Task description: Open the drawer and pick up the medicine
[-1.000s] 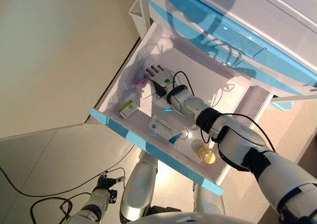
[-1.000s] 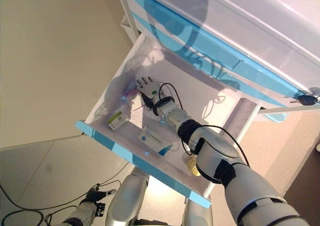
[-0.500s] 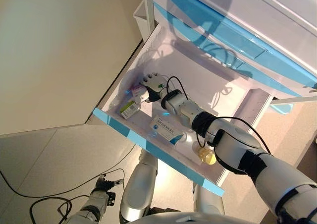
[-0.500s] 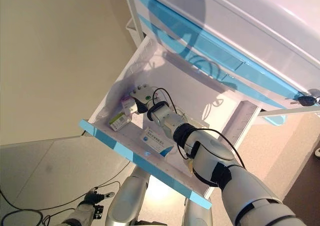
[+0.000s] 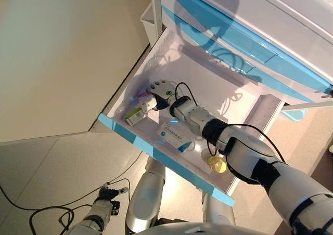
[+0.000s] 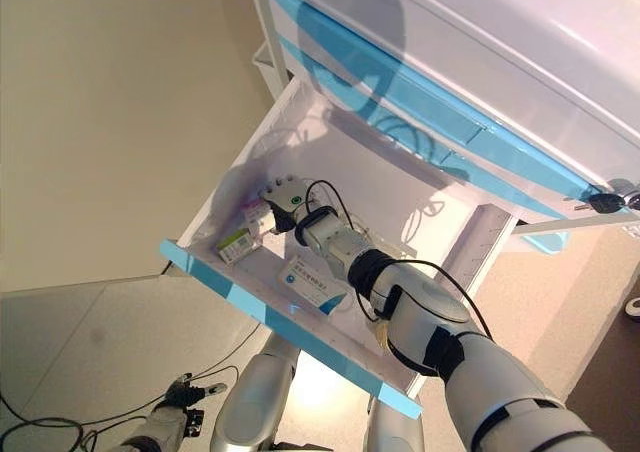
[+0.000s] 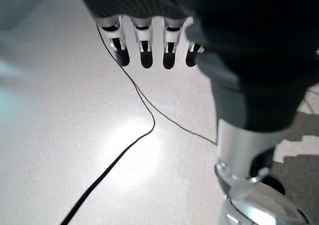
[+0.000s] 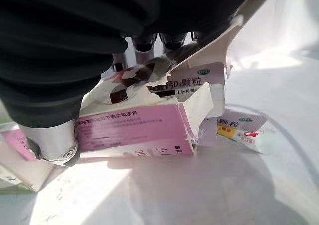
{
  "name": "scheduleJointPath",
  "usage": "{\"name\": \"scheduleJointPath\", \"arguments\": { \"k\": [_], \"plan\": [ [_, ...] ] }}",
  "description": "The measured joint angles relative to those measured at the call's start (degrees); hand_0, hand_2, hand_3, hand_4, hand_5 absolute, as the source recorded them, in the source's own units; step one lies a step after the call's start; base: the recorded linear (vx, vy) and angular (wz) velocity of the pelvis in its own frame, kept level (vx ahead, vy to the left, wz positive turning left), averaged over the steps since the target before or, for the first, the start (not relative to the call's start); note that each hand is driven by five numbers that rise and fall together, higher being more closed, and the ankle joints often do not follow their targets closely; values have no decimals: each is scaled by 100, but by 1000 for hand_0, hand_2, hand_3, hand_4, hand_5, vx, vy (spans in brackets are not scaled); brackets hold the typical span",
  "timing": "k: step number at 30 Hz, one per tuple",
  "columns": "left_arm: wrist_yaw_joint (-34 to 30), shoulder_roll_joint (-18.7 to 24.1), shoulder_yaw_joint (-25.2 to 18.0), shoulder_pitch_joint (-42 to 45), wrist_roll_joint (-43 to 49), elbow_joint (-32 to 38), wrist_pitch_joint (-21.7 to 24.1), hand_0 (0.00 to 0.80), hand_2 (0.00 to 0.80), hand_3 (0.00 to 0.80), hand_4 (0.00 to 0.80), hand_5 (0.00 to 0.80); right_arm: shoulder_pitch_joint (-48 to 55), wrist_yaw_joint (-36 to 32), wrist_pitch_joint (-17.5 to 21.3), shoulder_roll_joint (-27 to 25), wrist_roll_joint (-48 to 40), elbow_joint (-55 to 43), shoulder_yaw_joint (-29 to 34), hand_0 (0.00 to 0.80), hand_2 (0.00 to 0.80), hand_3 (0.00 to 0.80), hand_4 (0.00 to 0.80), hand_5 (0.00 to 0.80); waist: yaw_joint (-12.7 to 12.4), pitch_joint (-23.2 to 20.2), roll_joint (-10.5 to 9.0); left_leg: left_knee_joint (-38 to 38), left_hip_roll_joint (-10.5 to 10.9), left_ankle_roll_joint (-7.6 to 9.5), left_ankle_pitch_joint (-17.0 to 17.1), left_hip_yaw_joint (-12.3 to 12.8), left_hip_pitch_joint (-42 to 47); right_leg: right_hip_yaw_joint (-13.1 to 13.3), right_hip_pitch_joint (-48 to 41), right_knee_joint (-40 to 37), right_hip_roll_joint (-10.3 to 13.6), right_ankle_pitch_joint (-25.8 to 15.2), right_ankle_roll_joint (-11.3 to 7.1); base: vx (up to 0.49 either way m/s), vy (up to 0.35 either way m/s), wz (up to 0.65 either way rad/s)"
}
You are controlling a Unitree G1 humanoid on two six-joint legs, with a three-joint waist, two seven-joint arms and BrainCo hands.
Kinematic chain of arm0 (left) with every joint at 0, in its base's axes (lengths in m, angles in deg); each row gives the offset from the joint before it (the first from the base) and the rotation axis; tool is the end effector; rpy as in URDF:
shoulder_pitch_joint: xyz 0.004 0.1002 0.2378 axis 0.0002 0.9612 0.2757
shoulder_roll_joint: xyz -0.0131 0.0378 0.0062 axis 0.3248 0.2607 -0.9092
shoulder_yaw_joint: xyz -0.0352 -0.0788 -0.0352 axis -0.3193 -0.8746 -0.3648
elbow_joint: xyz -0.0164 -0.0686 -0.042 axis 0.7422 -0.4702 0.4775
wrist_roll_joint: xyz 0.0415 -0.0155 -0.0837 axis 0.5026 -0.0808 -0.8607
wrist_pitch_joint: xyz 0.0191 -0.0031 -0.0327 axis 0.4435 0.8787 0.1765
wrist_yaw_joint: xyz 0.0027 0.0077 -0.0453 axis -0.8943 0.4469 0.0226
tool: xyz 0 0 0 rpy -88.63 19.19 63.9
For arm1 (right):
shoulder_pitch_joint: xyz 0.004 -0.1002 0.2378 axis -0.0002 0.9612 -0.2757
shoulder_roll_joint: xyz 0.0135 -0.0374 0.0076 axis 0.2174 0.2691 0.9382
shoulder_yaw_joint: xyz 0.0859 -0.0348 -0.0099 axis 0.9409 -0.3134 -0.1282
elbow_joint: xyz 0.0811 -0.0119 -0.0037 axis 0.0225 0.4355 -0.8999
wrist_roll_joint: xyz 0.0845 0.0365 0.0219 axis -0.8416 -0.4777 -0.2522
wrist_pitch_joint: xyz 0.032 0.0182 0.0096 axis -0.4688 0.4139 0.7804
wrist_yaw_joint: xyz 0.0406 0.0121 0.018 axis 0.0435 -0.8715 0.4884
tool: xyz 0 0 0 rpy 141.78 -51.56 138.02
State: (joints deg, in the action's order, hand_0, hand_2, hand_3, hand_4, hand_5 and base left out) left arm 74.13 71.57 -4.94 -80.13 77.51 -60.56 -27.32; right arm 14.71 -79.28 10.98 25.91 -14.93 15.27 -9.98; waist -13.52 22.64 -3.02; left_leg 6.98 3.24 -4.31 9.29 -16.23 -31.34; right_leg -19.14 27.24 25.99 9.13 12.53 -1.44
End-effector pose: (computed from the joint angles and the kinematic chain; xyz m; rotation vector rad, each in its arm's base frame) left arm 0.1181 0.2349 -0.0843 0.3645 1.0472 0.3147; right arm 0.3150 -0.0226 0.1267 -1.6788 -0.5436 0.4681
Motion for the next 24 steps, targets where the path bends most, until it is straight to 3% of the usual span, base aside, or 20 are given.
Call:
{"name": "scheduleJointPath", "arguments": {
  "k": [7,10,14,21,24],
  "plan": [
    [-49,157,-119,8,47,101,4,0,0,0,0,0,153,-258,142,-573,-106,-822,15,800,800,800,800,800,31,-15,-21,-51,-35,38,-41,198,477,192,-357,-77,-16,-40,-31,-4,13,-16],
    [-115,194,-226,78,56,103,-19,0,0,0,0,0,323,-426,242,-782,-325,-1304,103,800,800,800,800,800,270,-115,-91,-50,-100,63,-67,339,591,349,-454,-204,-89,-119,-50,35,11,-24],
    [-158,194,-414,224,59,95,-50,0,0,0,0,0,569,-670,368,-1045,-538,-1972,184,800,800,800,800,800,349,-162,-114,-81,-136,105,-136,535,882,534,-657,-310,-120,-187,-79,29,-3,-33],
    [-277,181,-869,723,431,-7,-146,0,0,0,0,0,1157,-1198,527,-1157,-1659,-2926,641,800,800,800,800,800,640,-690,-166,-328,-314,154,-281,1026,1592,983,-1240,-863,-310,-423,-119,68,-42,-37],
    [-352,201,-903,875,503,-66,-159,0,0,0,0,0,1250,-1493,583,-1429,-2371,-3408,713,800,800,800,800,800,746,-949,-91,-506,-415,138,-292,1086,1882,1009,-1574,-1270,-428,-577,-112,83,-53,-31]
  ]
}}
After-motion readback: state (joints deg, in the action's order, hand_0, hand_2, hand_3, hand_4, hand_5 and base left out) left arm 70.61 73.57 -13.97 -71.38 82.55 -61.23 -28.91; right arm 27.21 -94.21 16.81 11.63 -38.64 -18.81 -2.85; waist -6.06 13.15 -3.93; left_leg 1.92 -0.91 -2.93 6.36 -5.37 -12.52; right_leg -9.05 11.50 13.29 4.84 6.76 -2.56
